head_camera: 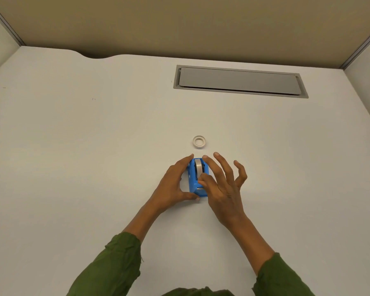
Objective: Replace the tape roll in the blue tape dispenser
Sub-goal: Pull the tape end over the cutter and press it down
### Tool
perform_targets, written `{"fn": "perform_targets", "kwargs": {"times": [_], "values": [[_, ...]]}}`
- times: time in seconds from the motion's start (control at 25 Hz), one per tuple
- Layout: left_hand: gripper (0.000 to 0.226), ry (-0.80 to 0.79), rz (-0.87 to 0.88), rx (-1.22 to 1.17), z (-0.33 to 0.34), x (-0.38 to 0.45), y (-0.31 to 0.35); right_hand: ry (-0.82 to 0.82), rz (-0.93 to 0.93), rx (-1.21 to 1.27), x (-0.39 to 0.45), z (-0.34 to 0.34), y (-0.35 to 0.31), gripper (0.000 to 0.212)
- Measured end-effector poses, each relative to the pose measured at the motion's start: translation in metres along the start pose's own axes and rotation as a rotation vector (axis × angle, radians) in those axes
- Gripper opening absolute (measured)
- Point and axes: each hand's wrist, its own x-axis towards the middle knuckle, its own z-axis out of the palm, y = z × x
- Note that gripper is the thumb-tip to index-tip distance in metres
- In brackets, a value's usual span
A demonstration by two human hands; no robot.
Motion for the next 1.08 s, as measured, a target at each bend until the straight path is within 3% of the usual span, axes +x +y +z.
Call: {"fn": "perform_targets", "kwargs": {"times": [0.24,0.68,1.08], "values": [[0.102,-0.009,0.003,0.005,0.001,0.002,-0.003,0.061,0.032,-0.010,-0.010,0.003,-0.006,0.007],[0.100,-0.016,-0.006,0.005,0.000,0.001,-0.001,0.122,0.079,-0.088,-0.017,-0.003,-0.013,0.021],[0.099,-0.019,0.002,0.010,-0.002,0.000,0.002,0.120,0.007,-0.142,-0.027,-0.007,-0.014,0.011]]}}
